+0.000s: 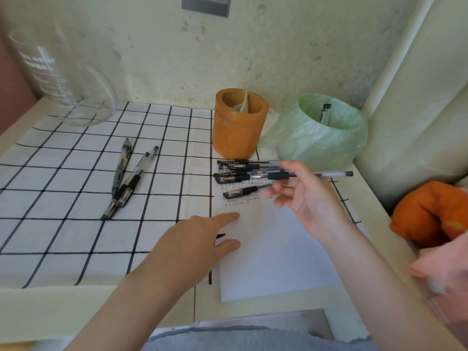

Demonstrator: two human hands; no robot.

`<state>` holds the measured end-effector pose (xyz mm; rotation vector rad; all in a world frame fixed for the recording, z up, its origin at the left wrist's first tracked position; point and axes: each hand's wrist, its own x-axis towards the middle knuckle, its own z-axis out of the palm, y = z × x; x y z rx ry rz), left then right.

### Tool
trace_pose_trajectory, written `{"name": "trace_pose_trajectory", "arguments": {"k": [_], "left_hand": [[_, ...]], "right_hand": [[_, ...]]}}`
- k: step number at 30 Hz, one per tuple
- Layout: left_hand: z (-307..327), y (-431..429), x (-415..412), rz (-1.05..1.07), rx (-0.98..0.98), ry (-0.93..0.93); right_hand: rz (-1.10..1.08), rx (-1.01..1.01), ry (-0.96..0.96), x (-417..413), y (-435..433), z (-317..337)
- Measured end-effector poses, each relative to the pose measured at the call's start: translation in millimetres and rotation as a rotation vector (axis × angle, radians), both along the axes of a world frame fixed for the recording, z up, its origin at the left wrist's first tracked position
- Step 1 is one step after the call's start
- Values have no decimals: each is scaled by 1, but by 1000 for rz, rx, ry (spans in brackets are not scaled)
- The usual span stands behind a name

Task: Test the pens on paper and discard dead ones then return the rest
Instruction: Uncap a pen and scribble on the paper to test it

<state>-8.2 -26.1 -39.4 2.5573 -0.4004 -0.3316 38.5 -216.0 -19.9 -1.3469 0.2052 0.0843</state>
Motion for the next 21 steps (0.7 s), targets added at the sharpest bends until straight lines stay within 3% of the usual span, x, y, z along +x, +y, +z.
{"name": "trace_pose_trajectory", "arguments": {"k": [7, 21], "left_hand": [[-7, 1, 1, -60, 61, 50], [-14, 4, 4, -66, 43, 49]], "right_hand": [[-76, -378, -124, 8, 9, -29], [-283, -530, -303, 19, 14, -67]]}}
